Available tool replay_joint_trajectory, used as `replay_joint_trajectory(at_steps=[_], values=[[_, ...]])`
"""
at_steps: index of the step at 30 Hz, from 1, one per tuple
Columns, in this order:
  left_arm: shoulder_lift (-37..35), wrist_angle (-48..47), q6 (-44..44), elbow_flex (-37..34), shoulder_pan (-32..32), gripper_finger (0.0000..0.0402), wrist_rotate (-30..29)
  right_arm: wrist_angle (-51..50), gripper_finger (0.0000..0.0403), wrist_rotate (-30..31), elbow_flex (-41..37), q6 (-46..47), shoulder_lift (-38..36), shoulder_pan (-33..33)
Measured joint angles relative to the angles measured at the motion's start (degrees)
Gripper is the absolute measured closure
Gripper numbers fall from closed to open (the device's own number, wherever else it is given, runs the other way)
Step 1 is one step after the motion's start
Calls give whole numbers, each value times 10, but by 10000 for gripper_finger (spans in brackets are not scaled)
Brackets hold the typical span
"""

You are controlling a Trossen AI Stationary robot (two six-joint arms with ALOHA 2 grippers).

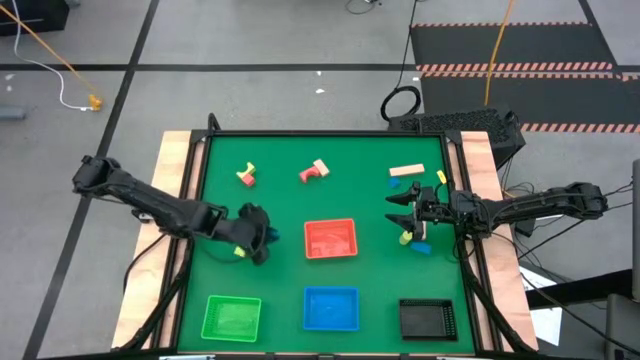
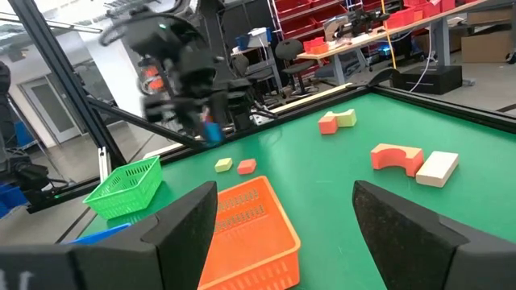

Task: Sort & place blocks by color
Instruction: Put the bottom left blue block into the blue bin

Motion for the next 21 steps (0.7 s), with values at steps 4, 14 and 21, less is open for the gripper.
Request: replay_joint_trajectory(at_steps=[4,14,21], values=[[0,81,-21,0,-59,312,-27,0,121,0,0,0,0,0],[60,262,-48,0,-183,312,-99,0,121,0,0,0,0,0],[129,284,-124,23,-224,312,-117,0,121,0,0,0,0,0]])
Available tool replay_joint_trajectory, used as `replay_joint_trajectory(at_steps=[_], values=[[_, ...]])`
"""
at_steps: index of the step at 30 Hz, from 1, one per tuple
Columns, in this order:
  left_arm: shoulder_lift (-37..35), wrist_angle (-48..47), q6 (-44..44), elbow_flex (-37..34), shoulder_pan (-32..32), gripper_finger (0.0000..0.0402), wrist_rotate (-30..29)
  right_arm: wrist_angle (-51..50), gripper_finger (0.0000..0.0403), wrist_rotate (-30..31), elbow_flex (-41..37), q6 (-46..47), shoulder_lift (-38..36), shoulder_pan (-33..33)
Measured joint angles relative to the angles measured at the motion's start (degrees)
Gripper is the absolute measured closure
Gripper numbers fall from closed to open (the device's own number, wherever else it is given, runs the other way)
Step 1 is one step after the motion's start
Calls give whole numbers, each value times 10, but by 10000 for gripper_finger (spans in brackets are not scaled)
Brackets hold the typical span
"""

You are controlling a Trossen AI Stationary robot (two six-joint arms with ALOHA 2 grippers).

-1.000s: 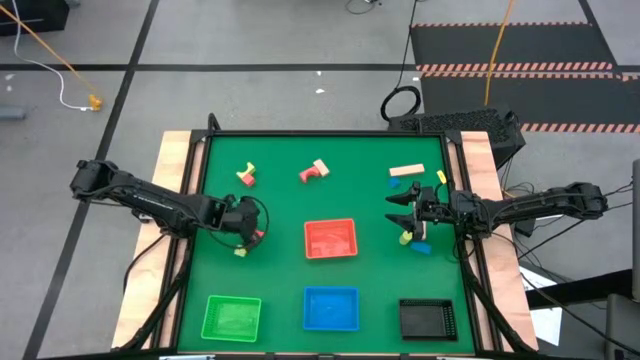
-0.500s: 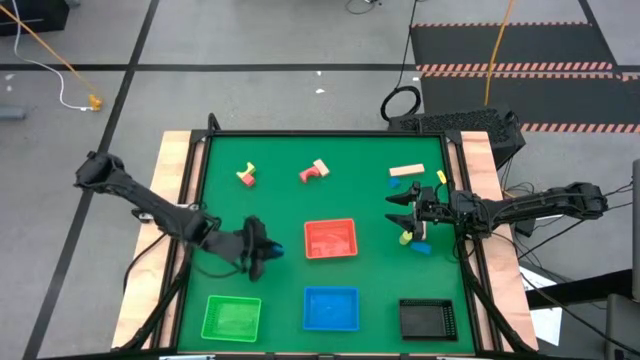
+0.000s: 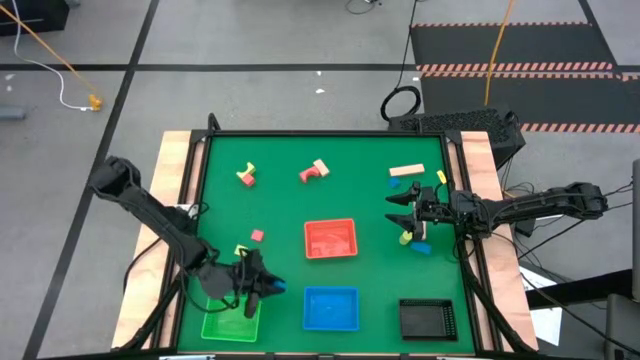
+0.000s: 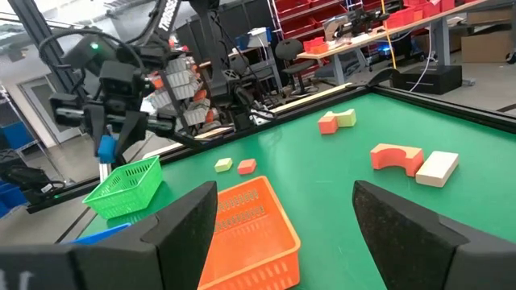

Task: Sort & place blocks by color
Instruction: Put the bottom left blue block into the blue bin

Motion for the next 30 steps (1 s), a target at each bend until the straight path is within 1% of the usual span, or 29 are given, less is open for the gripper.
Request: replay_joint_trajectory(at_steps=[3,6,13,18,25,30], values=[[33,2,18,35,-2,312,0,0,121,0,0,0,0,0],[72,-1,60,72,-2,312,0,0,121,0,0,0,0,0],[161,-2,121,145,19,312,16,0,121,0,0,0,0,0],[205,-1,163,178,36,312,17,0,121,0,0,0,0,0],[275,21,190,211,59,312,18,0,121,0,0,0,0,0],[319,38,217,238,62,293,21,0,121,0,0,0,0,0]])
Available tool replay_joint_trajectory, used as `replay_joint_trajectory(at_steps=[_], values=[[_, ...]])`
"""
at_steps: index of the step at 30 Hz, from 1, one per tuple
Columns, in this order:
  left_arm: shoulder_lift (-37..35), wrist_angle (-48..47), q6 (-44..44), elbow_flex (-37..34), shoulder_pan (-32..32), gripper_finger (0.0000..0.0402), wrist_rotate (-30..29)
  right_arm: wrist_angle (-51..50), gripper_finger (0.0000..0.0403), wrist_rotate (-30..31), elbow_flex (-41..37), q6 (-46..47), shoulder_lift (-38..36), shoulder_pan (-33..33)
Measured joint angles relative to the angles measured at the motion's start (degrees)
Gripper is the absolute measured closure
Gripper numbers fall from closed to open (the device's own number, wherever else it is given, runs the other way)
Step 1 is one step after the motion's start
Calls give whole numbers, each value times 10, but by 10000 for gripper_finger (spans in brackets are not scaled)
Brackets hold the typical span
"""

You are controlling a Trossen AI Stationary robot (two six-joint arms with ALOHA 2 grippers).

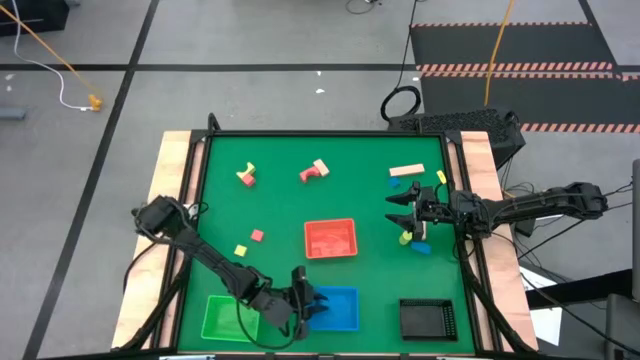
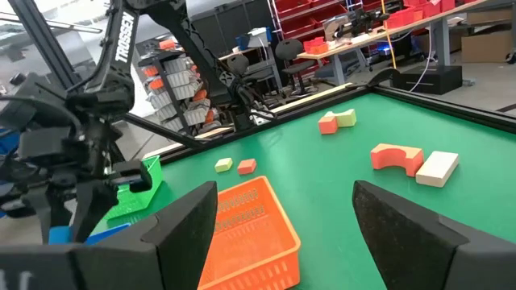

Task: Sort & place blocks by color
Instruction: Put the bottom left blue block into the blue bin

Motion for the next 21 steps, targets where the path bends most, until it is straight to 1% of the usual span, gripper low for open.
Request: replay_joint_trajectory(at_steps=[6,8,15,21], values=[[15,2,17,7,5,307,-4,0,121,0,0,0,0,0],[16,2,17,7,7,305,-4,0,121,0,0,0,0,0],[16,7,21,7,8,250,-5,0,121,0,0,0,0,0],[16,8,-5,7,14,226,-5,0,121,0,0,0,0,0]])
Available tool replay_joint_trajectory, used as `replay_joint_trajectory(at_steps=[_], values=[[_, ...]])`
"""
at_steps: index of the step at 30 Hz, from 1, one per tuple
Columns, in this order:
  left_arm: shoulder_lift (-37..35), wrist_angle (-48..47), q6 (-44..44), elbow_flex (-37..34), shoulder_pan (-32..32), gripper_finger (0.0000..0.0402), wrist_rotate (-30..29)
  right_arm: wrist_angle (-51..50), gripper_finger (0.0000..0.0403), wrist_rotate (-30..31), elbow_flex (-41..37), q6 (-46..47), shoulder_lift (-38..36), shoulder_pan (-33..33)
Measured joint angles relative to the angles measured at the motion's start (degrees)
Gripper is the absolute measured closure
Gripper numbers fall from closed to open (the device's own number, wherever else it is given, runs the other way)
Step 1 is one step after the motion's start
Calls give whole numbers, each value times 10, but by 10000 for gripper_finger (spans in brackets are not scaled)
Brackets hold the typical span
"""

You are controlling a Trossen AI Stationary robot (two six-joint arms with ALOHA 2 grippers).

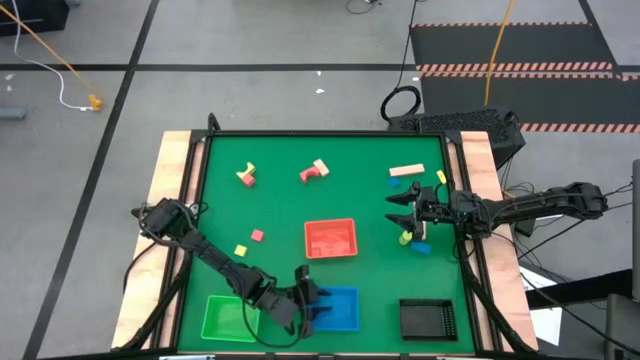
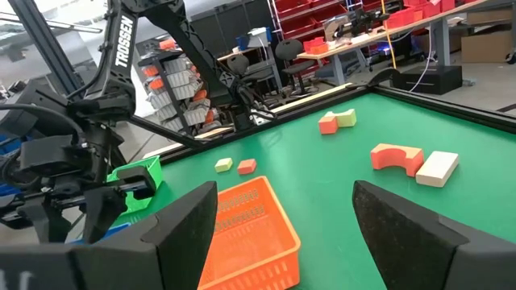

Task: Sort & place blocks by color
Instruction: Put the bottom left blue block into the blue bin, then put the bottom left orange block into the orange bin

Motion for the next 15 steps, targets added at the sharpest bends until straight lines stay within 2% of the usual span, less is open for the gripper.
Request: replay_joint_trajectory(at_steps=[9,12,15], values=[[-32,-8,21,0,4,185,-33,0,121,0,0,0,0,0],[-68,-65,23,0,0,167,-60,0,121,0,0,0,0,0],[-111,-171,5,0,0,152,-68,0,121,0,0,0,0,0]])
